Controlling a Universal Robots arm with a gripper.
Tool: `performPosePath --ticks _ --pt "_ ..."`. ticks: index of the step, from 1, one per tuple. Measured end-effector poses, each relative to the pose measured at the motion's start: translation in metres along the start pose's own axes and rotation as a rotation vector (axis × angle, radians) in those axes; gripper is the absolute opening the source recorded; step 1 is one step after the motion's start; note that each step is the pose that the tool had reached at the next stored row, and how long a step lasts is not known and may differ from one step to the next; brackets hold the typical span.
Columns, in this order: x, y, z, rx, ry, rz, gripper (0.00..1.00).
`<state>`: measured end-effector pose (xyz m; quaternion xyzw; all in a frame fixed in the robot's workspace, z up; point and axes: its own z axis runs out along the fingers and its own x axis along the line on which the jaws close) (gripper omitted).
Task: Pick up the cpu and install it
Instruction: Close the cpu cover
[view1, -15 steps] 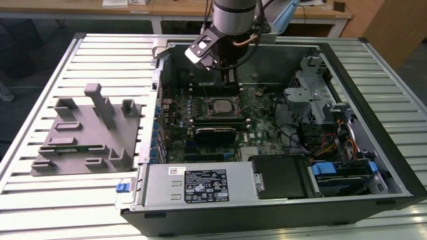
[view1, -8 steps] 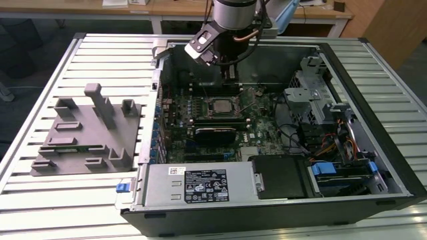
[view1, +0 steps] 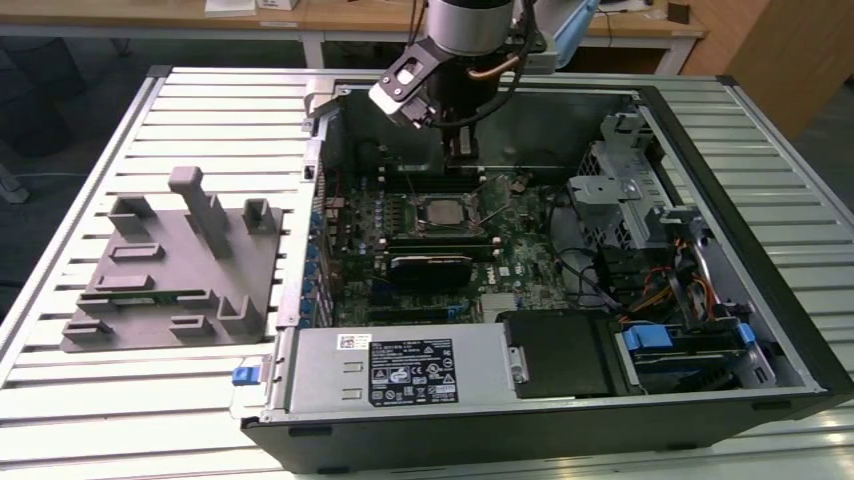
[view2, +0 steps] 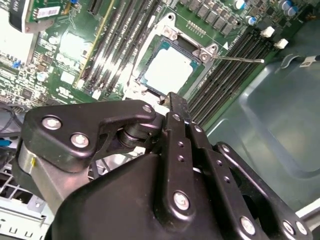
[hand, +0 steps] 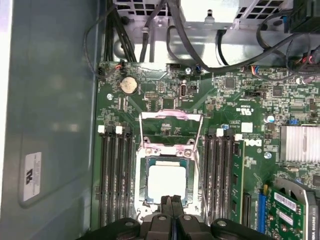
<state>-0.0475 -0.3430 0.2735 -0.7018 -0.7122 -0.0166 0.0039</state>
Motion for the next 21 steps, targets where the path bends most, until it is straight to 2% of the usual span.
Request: performPosePath --ticks 3,6,13,16,21 --pt "-0.0056 -0.0001 -0.0002 0.0000 -0.0001 0.000 0.11" --pt "-0.0061 0.0014 -0.0001 0.0000 0.0000 0.000 0.11" --pt "-0.0065 0.0250 0.0002 0.0001 -0.0001 0.000 0.11" --pt "-0.0064 0.0271 -0.0013 -0.0001 0.0027 0.000 0.11" --pt "-0.0062 0.0292 -0.0049 -0.0012 0.0032 0.000 0.11"
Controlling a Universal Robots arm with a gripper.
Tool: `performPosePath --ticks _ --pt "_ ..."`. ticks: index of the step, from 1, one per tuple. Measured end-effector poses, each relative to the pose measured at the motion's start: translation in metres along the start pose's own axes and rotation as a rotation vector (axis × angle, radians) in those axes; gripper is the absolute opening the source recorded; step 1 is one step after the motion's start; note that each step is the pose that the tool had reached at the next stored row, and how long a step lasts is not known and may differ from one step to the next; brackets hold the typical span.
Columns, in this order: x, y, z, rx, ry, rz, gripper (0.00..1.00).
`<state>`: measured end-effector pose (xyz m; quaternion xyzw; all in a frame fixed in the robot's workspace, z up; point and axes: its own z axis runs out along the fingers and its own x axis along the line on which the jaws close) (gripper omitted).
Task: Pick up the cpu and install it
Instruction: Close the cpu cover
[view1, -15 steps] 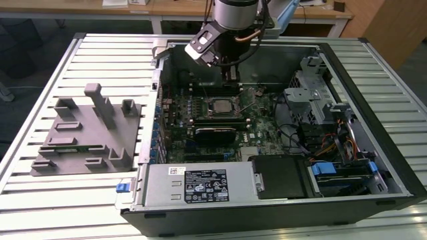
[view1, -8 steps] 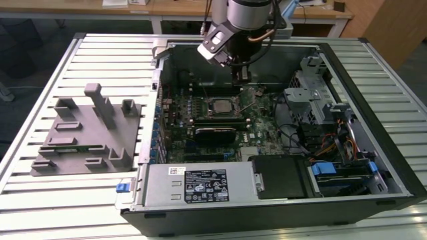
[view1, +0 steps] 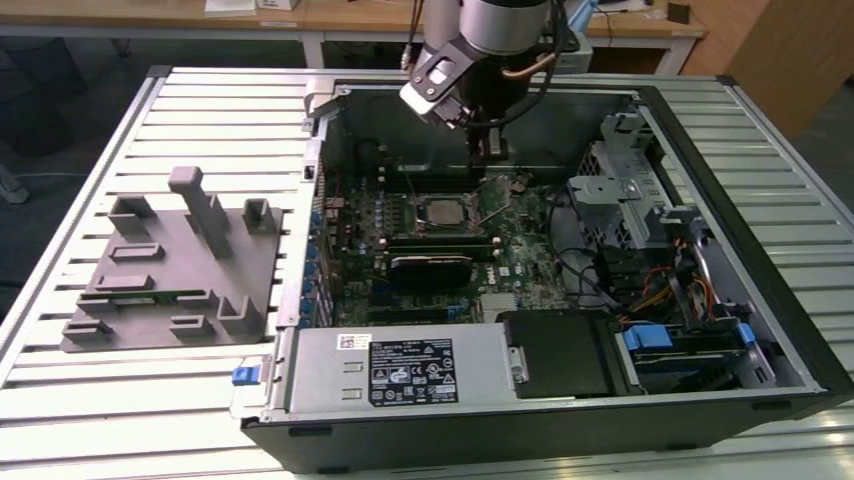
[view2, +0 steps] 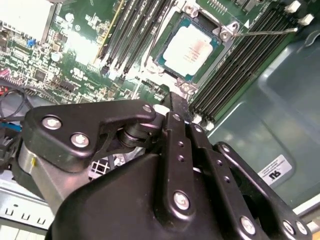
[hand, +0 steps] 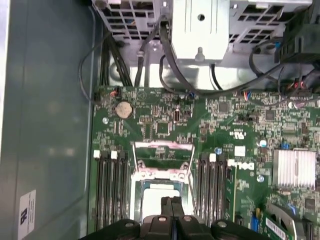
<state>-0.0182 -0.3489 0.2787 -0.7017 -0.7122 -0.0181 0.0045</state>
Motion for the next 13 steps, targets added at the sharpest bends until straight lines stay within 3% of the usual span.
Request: performPosePath --ticks 6,13 --pt "0.0004 0.0139 0.0042 0.0011 -0.0006 -0.004 0.11" --pt "0.0008 0.0181 0.0096 0.0024 -0.0002 -0.043 0.11"
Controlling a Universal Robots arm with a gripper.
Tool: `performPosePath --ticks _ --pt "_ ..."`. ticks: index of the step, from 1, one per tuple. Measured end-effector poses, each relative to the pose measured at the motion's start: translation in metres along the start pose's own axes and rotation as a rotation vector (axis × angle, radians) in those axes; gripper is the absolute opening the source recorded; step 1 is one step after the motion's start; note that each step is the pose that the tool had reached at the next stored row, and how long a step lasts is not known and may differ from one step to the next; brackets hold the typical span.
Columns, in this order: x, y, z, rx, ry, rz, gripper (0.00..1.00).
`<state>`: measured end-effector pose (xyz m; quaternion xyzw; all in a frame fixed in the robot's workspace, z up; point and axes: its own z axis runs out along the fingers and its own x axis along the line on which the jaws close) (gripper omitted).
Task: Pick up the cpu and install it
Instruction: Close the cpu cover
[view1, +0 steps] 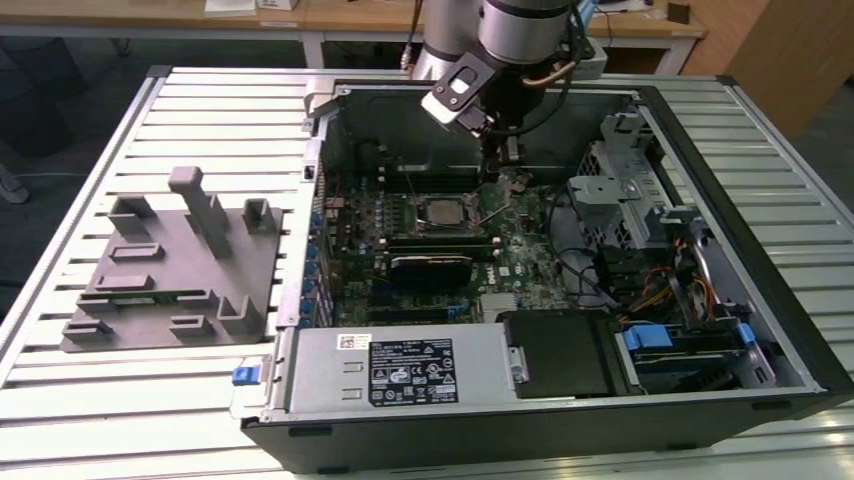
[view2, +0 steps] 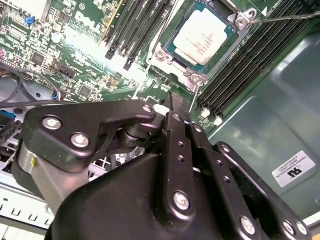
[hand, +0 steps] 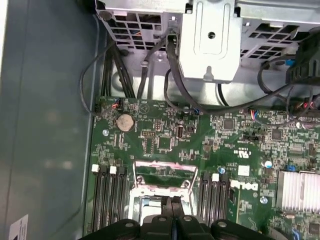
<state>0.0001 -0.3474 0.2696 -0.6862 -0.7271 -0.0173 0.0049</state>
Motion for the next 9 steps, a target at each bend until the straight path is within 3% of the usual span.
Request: performPosePath --ticks 4,9 --pt "0.0002 0.0027 0.0011 0.0001 -0.0022 0.000 0.11" --pt "-0.0001 0.0123 0.0019 0.0001 -0.0021 0.000 0.11"
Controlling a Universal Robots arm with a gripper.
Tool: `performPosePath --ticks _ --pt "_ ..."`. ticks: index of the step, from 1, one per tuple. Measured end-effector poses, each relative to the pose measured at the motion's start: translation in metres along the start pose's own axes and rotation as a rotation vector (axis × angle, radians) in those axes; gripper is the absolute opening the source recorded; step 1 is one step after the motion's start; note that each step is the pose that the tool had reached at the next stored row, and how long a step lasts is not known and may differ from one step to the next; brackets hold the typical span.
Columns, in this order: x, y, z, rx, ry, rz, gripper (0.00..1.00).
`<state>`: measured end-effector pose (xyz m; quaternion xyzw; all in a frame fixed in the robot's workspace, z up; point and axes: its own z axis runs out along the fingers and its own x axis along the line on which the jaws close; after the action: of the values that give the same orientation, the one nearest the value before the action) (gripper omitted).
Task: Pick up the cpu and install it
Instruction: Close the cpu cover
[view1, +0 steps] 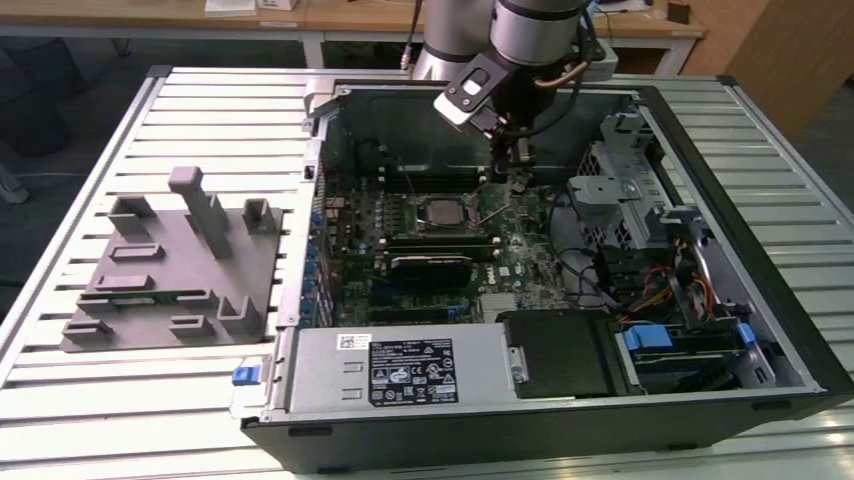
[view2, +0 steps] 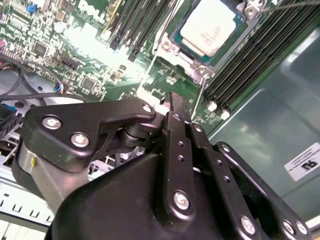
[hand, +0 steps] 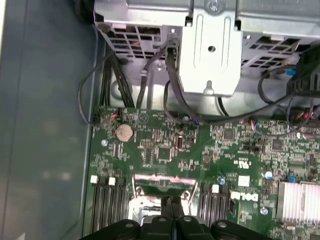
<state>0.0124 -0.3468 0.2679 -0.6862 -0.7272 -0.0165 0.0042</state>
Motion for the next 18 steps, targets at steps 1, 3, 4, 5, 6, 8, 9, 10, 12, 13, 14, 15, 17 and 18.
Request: performPosePath --ticks 1,3,4,5,6,8,9,10,12,13,14,15,17,18 --pt "0.0000 0.0013 0.0003 -0.0001 0.0001 0.000 0.11" --pt "0.0000 0.0029 0.0009 0.0000 -0.0001 0.000 0.11" --pt "0.0001 0.0036 0.0014 0.0000 0.0000 0.000 0.11" --pt "0.0001 0.0044 0.0017 0.0000 -0.0001 0.000 0.11" --pt "0.0002 0.0050 0.0021 0.0000 -0.0002 0.000 0.11" --pt "0.0005 0.0066 0.0029 0.0000 -0.0003 0.000 0.11" --pt "0.0007 0.0074 0.0033 0.0000 -0.0002 0.000 0.11" --pt "0.0009 0.0079 0.0038 0.0000 -0.0002 0.000 0.11" --pt "0.0011 0.0086 0.0049 0.0000 -0.0001 0.000 0.11" --pt "0.0012 0.0089 0.0053 0.0000 -0.0002 0.000 0.11" --pt "0.0014 0.0094 0.0058 0.0001 -0.0003 0.000 0.11" --pt "0.0016 0.0101 0.0063 0.0000 -0.0003 0.000 0.11" --pt "0.0021 0.0116 0.0070 0.0000 -0.0002 0.000 0.11" --pt "0.0024 0.0124 0.0074 -0.0001 -0.0002 0.000 0.11"
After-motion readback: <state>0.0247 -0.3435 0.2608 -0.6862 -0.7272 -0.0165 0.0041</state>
